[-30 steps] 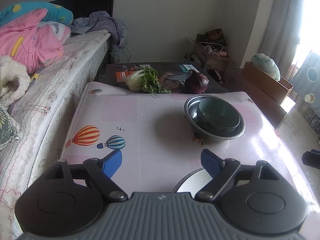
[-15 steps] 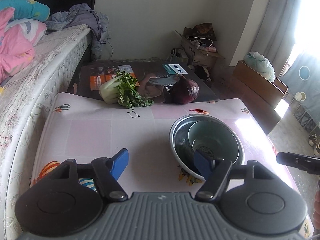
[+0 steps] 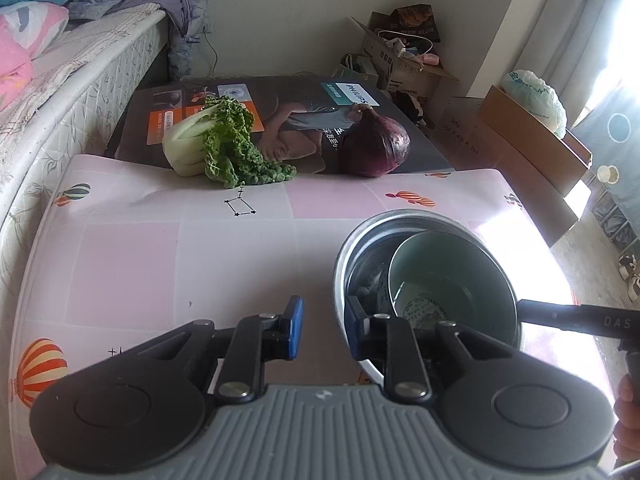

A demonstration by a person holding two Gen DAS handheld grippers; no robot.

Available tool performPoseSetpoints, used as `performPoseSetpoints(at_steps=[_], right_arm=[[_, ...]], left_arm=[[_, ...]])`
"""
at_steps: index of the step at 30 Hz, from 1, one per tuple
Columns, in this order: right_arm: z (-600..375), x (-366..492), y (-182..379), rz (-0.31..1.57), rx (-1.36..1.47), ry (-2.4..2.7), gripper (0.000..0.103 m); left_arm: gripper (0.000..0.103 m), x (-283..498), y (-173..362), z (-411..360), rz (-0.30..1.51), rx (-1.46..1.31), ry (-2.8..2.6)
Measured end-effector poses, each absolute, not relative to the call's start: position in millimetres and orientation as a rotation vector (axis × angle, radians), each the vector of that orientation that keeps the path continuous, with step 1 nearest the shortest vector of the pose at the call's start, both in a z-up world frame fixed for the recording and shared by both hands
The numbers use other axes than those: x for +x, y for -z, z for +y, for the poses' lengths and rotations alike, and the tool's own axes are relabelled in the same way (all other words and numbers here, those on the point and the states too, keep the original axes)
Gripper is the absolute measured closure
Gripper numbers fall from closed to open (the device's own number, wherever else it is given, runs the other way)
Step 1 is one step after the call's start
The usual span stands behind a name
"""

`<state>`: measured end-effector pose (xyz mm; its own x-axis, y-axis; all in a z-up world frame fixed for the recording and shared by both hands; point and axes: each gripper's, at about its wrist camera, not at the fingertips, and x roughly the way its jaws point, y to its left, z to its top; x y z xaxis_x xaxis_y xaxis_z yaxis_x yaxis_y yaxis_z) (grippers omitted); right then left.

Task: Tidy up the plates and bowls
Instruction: 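Close both grippers on the steel bowl rim, then lift and carry the bowl stack toward the plate stack with both grippers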

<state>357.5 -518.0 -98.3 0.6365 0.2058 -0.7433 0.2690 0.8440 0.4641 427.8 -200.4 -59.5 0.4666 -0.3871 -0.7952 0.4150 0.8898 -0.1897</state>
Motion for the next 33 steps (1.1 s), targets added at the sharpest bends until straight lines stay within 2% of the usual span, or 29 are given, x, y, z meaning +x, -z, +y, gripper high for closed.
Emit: performPoseSetpoints(at_steps=[5, 10, 20, 25, 33], right_arm=[[-512, 368, 99, 0.918, 0.561, 0.029, 0.076], [-509, 381, 105, 0.956, 0.566, 0.023, 0.082], [-503, 396, 118, 0.992, 0.568, 0.027, 0.084], [-501, 399, 122, 0.990, 0.587, 0.019, 0.093], [-502, 397, 122, 0.985, 0.611, 0.005, 0.093]], left_arm=[[0.085, 433, 63, -204, 0.982, 0.017, 0.507], [0.086, 439, 67, -209, 1.013, 0.014, 0.509], [0.086, 451, 83, -211, 1.087, -0.043, 0.511], [0.091, 455, 90, -213, 1.118, -0.077, 0.526], [0.091, 455, 88, -214, 1.133, -0.063, 0.522]])
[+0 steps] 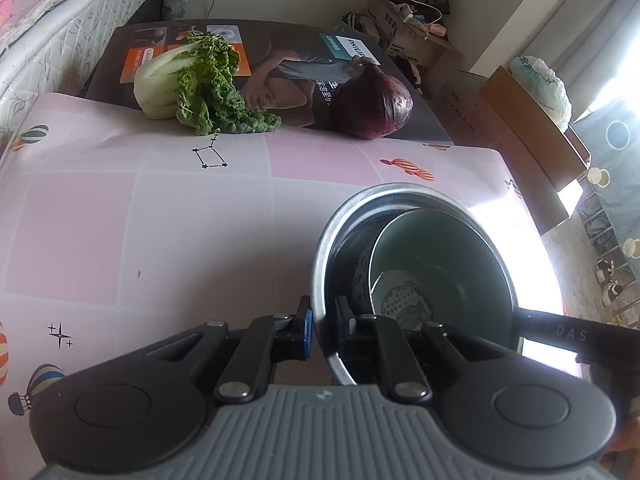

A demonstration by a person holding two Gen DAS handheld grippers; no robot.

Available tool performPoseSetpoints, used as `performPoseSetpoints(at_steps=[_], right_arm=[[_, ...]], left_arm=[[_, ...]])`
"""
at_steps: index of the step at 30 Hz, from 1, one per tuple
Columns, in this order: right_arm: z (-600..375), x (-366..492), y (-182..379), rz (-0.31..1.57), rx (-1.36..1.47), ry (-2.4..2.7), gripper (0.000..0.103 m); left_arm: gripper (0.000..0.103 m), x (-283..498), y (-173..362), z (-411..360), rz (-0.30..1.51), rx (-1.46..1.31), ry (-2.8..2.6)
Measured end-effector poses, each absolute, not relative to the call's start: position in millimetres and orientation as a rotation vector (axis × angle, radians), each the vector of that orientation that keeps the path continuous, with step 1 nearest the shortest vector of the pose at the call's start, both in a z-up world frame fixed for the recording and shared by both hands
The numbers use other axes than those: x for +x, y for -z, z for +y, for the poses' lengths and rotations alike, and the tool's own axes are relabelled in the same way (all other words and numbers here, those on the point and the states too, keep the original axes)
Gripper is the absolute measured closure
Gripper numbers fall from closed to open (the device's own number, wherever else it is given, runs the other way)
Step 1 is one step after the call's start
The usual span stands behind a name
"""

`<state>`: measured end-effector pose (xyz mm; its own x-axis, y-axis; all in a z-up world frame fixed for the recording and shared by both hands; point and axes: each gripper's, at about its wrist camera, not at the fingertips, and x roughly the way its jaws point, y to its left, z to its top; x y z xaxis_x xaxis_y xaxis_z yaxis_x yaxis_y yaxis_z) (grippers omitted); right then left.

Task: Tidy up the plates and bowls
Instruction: 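Lift and carry the bowl stack toward the plate stack with both grippers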

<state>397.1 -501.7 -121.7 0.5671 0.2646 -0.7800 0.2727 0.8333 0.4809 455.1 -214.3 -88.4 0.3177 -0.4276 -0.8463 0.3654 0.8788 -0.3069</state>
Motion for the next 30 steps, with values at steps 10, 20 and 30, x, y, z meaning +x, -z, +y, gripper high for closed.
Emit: performPoseSetpoints(at_steps=[10, 20, 30], right_arm=[[-501, 396, 118, 0.994, 0.614, 0.006, 0.093], [-502, 391, 104, 0.976, 0.613, 0.005, 0.093], [-495, 368, 73, 0.951, 0.605, -0.002, 0.093]], left_arm=[[0.091, 452, 84, -214, 1.127, -0.057, 0.516], [0.091, 447, 69, -211, 1.104, -0.061, 0.527], [0.091, 426, 39, -201, 1.078, -0.079, 0.534]])
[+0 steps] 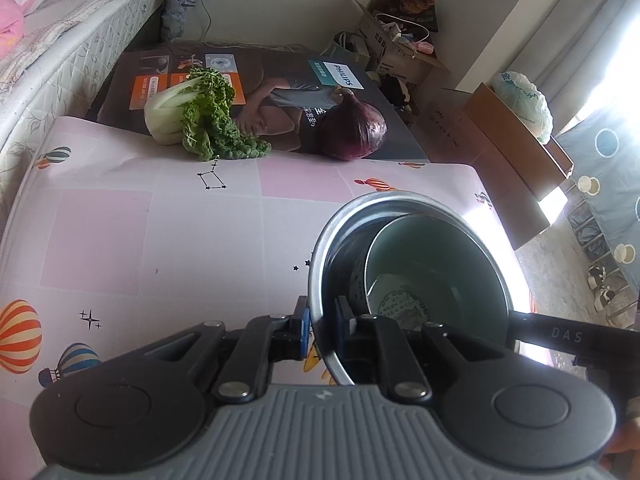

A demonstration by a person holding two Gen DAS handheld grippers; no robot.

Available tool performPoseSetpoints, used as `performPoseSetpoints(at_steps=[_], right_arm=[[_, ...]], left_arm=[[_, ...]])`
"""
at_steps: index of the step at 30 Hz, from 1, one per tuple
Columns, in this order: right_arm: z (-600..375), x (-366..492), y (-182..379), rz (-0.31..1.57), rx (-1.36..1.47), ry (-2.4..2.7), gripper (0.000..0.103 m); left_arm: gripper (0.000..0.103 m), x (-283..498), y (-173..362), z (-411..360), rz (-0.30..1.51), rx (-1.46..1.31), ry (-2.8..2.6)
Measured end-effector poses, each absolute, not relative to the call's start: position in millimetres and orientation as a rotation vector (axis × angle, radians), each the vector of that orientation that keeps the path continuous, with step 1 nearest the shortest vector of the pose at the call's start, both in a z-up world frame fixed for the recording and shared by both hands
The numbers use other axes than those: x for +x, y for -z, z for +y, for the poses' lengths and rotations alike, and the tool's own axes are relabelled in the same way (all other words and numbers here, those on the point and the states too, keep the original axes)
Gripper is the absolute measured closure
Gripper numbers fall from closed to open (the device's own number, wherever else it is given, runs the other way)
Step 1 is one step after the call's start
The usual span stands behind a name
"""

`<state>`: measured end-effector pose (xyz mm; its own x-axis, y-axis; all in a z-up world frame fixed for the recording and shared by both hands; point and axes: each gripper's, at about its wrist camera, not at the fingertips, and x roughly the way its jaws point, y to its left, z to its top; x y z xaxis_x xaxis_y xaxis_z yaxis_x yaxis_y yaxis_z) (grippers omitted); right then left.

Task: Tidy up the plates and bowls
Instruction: 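Lift and carry the bowl stack toward the plate stack with both grippers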

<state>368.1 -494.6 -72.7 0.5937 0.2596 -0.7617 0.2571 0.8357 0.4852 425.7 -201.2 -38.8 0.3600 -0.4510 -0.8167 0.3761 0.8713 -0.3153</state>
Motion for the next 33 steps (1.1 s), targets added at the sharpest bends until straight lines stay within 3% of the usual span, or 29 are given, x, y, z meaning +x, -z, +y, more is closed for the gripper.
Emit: performPoseSetpoints(at_steps=[18, 33], right_arm=[[-462, 285, 3, 0.907, 0.602, -0.036, 0.093], [-414, 200, 21, 0.970, 0.619, -0.073, 0.093]], left_arm=[[0.091, 348, -23, -165, 1.010, -0.094, 0.544], [0.091, 266, -7, -116, 1.057, -0.095, 0.515]])
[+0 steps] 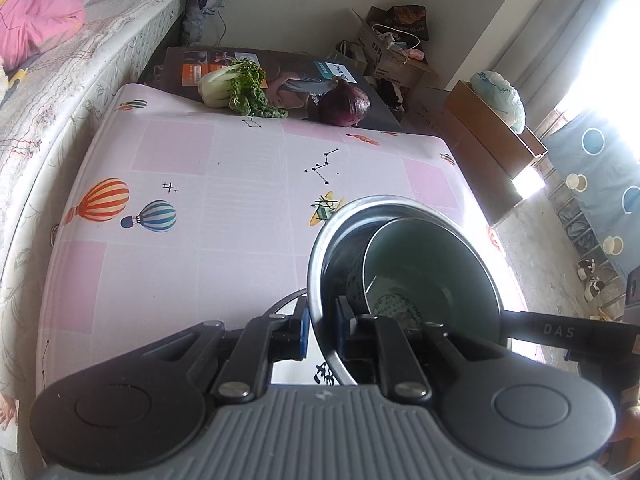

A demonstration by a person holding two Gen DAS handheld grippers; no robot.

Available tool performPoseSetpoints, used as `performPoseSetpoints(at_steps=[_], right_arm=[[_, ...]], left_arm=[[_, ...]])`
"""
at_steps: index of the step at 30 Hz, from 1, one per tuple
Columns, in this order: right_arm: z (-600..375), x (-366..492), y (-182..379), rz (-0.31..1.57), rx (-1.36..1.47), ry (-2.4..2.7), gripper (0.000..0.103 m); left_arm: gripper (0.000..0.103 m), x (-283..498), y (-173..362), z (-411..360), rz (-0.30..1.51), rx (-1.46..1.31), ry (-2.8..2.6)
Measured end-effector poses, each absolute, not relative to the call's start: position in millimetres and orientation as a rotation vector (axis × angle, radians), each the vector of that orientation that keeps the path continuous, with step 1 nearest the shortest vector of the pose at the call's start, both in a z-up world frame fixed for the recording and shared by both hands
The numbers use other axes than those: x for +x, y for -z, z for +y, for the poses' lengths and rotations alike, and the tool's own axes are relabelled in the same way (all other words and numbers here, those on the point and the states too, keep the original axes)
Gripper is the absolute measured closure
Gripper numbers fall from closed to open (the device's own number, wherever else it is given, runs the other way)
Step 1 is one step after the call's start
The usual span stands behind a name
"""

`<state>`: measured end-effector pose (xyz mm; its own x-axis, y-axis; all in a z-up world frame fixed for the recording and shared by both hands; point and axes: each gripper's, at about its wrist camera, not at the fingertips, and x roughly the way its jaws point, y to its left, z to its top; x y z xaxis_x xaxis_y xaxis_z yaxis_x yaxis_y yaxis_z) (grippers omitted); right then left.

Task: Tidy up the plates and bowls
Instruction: 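Lift and carry the bowl stack toward the plate stack with both grippers, then lower the bowl stack onto the white plate and open both grippers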

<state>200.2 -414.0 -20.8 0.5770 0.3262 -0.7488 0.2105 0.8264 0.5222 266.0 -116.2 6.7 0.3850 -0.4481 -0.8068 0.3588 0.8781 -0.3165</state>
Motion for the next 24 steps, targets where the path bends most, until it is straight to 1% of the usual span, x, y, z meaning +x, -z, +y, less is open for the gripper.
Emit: performPoseSetpoints(at_steps=[11, 18, 22, 24], right_arm=[[-387, 164, 76, 1.066, 0.633, -0.082, 0.093], [-378, 164, 81, 1.060, 0.578, -0.071, 0.093], [-376, 162, 82, 1.058, 0.565, -0.077, 0.091], [-373, 161, 81, 1.052, 0.550, -0.074, 0.091]], left_arm=[[0.091, 239, 42, -95, 1.140, -0.097, 0.468], [0.091, 233, 50, -93, 1.128, -0.063, 0.457], [0.090, 230, 49, -89, 1.109, -0.057, 0.463], [0.089, 227, 46, -88, 1.088, -0.053, 0.473]])
